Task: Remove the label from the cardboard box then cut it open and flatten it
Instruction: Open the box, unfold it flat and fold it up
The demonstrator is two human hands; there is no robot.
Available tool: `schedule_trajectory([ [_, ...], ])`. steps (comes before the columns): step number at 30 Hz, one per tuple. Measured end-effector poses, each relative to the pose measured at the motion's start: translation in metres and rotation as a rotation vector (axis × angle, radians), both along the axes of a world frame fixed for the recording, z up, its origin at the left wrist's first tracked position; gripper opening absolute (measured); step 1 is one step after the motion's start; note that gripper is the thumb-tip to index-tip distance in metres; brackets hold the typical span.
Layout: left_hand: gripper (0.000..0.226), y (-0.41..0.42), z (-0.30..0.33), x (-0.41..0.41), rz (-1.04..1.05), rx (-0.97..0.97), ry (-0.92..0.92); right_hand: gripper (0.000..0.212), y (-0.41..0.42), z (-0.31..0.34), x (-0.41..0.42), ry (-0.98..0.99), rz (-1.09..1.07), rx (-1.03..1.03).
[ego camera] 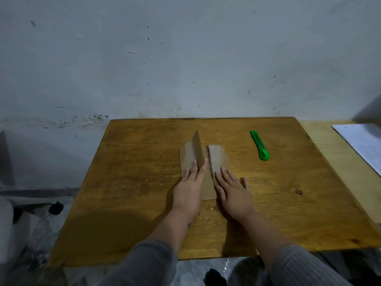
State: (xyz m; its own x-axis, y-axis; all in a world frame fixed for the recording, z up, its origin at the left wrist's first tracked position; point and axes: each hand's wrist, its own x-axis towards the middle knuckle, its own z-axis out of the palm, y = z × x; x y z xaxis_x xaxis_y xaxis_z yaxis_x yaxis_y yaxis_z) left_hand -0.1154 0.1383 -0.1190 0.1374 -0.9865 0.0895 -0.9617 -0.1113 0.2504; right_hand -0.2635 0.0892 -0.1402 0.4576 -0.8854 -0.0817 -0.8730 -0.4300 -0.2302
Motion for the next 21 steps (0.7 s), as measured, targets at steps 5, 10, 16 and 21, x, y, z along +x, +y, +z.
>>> schedule_trajectory([
  [5, 0.088, -0.009, 0.007, -0.007, -0.08, 0.198, -0.175, 0.053, -0.007, 0.003, -0.005, -0.034, 0.002, 0.036],
  [10, 0.069, -0.014, 0.009, -0.011, -0.149, 0.327, -0.276, 0.05, -0.014, 0.009, -0.015, -0.029, 0.077, 0.073],
  [16, 0.053, -0.007, 0.004, -0.004, -0.199, 0.242, -0.348, 0.061, -0.018, 0.015, -0.016, -0.045, 0.097, 0.07],
  [21, 0.056, -0.011, 0.0, -0.005, -0.141, 0.244, -0.314, 0.057, -0.023, 0.022, -0.018, 0.08, 0.202, 0.036],
])
